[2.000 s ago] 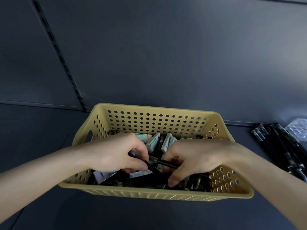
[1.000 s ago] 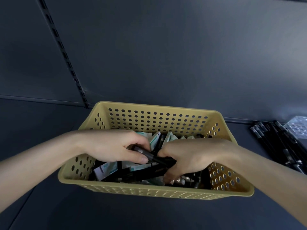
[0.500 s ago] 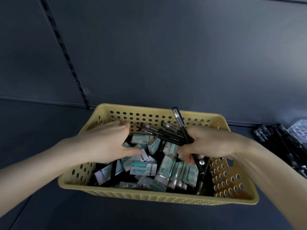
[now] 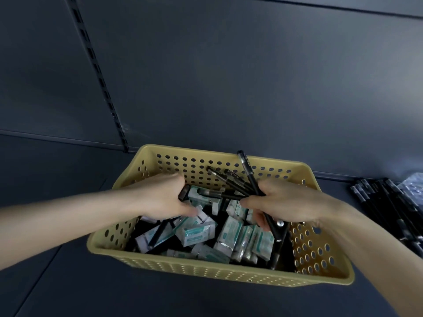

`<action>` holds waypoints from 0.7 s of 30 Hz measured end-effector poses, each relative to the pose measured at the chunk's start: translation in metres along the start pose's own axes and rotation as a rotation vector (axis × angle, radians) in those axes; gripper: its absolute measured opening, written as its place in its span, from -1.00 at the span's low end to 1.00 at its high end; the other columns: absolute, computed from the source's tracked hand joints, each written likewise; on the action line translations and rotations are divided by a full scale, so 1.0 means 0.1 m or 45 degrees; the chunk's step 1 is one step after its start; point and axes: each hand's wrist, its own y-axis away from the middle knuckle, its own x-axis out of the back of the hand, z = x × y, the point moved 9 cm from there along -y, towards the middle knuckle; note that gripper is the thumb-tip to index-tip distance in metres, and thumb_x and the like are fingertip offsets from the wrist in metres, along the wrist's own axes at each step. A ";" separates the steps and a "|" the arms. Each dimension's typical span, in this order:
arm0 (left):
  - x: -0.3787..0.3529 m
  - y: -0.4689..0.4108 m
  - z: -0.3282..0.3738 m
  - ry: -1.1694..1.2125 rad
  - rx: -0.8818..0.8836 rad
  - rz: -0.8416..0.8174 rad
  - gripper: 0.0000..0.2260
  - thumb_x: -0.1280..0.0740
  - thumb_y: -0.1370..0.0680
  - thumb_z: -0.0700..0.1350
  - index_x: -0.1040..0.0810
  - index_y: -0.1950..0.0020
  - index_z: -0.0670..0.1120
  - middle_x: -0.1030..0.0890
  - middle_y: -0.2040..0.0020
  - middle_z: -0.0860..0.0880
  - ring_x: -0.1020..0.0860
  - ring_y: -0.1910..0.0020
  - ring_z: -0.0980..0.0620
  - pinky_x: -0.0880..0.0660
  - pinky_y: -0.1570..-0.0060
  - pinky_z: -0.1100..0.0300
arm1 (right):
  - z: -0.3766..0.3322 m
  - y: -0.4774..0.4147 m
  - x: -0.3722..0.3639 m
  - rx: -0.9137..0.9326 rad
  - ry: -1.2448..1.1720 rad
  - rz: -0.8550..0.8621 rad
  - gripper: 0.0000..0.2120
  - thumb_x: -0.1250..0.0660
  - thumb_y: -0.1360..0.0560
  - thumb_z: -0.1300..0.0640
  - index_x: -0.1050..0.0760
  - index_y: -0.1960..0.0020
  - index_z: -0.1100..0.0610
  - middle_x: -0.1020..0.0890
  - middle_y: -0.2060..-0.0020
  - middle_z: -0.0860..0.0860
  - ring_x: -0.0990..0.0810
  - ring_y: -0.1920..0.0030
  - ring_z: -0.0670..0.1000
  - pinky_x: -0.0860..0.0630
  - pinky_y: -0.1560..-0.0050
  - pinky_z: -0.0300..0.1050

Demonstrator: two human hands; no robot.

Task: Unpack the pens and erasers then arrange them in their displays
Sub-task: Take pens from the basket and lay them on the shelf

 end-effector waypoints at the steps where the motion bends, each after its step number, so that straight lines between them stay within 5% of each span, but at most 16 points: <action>1: -0.01 -0.01 0.01 -0.012 0.009 -0.014 -0.31 -0.32 -0.45 0.28 -0.26 -0.38 -0.15 -0.54 0.09 0.01 -0.56 0.32 0.20 -0.48 0.29 0.32 | 0.00 0.01 0.00 -0.002 0.009 0.010 -0.67 -0.20 -0.57 -0.05 -0.48 0.25 0.13 -0.65 0.39 0.01 -0.53 0.35 -0.08 -0.45 0.14 -0.16; 2: -0.03 -0.03 0.02 0.003 0.022 -0.033 -0.34 -0.30 -0.47 0.27 -0.28 -0.35 -0.18 -0.50 0.14 0.03 -0.49 0.36 0.19 -0.40 0.31 0.34 | -0.01 0.01 0.00 -0.003 0.022 0.018 -0.66 -0.20 -0.57 -0.06 -0.48 0.27 0.12 -0.66 0.35 0.02 -0.52 0.34 -0.09 -0.43 0.18 -0.22; 8: -0.07 -0.14 -0.10 0.325 0.182 -0.085 -0.28 -0.47 -0.39 0.17 -0.30 -0.39 -0.15 -0.44 -0.27 -0.07 -0.41 -0.17 0.02 -0.39 -0.14 0.19 | 0.01 0.00 -0.02 -0.020 0.083 -0.028 -0.79 -0.20 -0.59 0.05 -0.43 0.07 0.19 -0.69 0.29 0.00 -0.57 0.40 -0.24 -0.40 0.38 -0.45; 11: -0.12 -0.17 -0.13 0.520 0.240 -0.161 -0.35 -0.55 -0.30 0.12 -0.44 -0.26 -0.14 -0.53 -0.19 -0.07 -0.51 -0.08 0.00 -0.44 -0.13 0.14 | -0.02 -0.01 -0.04 0.009 0.038 -0.073 -0.79 -0.19 -0.59 0.15 -0.41 -0.05 0.33 -0.69 0.21 0.13 -0.57 0.40 -0.16 -0.40 0.44 -0.44; 18: -0.22 -0.18 -0.09 0.664 0.253 -0.213 -0.41 -0.54 -0.35 0.03 -0.44 -0.27 -0.15 -0.46 -0.29 -0.07 -0.39 -0.28 -0.02 -0.29 -0.30 0.17 | -0.04 -0.01 0.01 0.070 0.078 -0.012 -0.81 -0.22 -0.56 0.18 -0.48 0.12 0.29 -0.62 0.37 0.07 -0.51 0.44 -0.14 -0.39 0.43 -0.39; 21: -0.27 -0.12 -0.02 0.822 0.256 -0.323 -0.25 -0.55 -0.33 -0.08 -0.27 -0.42 -0.18 -0.30 -0.45 -0.13 -0.24 -0.43 -0.06 -0.14 -0.40 0.12 | -0.09 -0.01 0.02 0.111 0.025 -0.015 -0.77 -0.26 -0.56 0.09 -0.48 0.20 0.21 -0.60 0.41 0.02 -0.53 0.42 -0.07 -0.44 0.35 -0.31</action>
